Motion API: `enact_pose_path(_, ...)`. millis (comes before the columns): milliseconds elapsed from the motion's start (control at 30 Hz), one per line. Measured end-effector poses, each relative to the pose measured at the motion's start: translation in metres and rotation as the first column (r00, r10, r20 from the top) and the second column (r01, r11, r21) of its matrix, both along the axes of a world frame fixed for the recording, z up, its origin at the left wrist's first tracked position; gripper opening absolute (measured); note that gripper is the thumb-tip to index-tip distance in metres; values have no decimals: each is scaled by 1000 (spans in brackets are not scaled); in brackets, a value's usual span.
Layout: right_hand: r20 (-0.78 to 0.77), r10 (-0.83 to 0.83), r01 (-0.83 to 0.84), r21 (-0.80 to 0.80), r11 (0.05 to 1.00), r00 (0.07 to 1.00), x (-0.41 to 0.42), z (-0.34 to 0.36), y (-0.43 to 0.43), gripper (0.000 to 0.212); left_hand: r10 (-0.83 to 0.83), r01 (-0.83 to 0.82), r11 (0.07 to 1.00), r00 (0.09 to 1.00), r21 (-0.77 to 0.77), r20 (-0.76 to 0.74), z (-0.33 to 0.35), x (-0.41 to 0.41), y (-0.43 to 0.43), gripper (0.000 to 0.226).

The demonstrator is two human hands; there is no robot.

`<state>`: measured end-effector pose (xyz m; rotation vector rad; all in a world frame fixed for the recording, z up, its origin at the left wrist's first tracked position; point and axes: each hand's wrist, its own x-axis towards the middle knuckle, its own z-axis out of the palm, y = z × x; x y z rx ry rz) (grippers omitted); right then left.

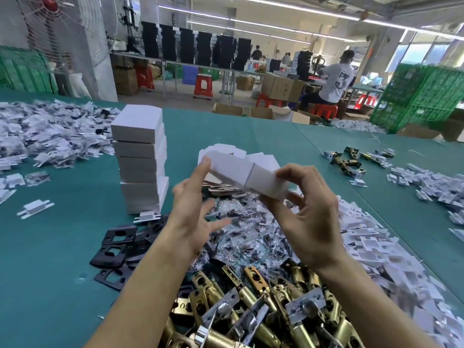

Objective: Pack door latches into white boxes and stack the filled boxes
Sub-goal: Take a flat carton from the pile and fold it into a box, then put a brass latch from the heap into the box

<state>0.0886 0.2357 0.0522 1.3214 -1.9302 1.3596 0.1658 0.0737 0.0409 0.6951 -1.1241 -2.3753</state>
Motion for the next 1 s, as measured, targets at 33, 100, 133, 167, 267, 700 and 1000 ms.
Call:
enact_pose_path(33,-14,25,-25,12,1000,1000,1,-2,-3,42,-177,181,979,983,98,-46,-1,1,-1,86)
enact_pose_path(100,-25,84,-82,81,993,996,3,-5,-8,47,-447,493,849,862,191,-239,-1,4,1,91)
enact_pose_path(133,-17,109,-106,132,986,994,4,-6,-10,48,-474,544,816,824,196,-311,-1,5,2,90)
enact_pose_path(167,1,132,-130,191,973,991,5,-6,-12,46,-453,538,817,822,207,-346,-1,5,3,85)
enact_pose_path(267,124,175,-211,400,892,977,1,0,-13,34,-286,355,899,920,257,-269,0,1,4,56)
enact_pose_path(700,312,-25,-286,896,340,950,5,-8,-17,31,112,-184,774,982,-606,-155,-6,2,-6,97)
enact_pose_path(1000,87,15,-88,987,133,996,34,-25,-54,33,254,-297,675,953,-675,-164,-4,5,-19,94)
